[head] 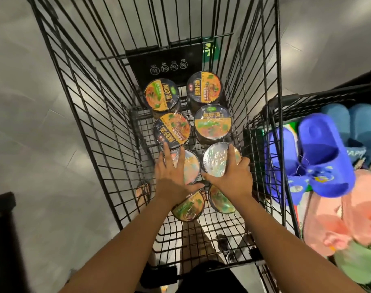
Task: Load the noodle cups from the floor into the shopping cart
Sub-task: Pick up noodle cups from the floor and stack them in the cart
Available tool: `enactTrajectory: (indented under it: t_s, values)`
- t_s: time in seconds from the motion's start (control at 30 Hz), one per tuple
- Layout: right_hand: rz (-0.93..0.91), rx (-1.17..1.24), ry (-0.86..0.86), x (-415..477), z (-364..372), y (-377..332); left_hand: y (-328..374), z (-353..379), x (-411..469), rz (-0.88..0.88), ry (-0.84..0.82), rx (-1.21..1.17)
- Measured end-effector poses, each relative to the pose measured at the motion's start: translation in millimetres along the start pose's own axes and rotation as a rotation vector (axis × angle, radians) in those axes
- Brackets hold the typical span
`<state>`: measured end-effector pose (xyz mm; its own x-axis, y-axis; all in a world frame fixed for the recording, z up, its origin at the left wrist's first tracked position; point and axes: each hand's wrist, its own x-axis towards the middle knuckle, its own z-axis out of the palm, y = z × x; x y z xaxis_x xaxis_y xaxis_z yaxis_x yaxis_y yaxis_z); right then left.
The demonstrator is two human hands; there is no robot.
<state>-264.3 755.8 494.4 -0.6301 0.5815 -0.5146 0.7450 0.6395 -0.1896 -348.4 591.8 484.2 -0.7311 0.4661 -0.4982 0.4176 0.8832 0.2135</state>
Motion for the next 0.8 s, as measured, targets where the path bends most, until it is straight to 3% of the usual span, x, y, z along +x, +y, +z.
enactTrajectory:
  t_s: [0.23, 0.4, 0.6, 0.8]
  values:
    - [0.105, 0.108, -0.103, -15.4, -15.9, -1.6, -5.5, -16.0, -7.2, 0.025, -0.088, 0.020]
    - [0.208, 0.121, -0.027, -53.0, -19.5, -10.3, -11.2, -35.0, -18.1, 0.175, -0.117, 0.073]
    - [0.486, 0.100, -0.022, -137.9, -2.3, -45.8, -9.2, -60.4, -41.3, 0.612, -0.281, 0.329]
    - [0.823, 0.267, 0.126, -237.5, 32.6, -91.7, -8.1, -82.0, -79.7, 1.015, -0.276, 0.428]
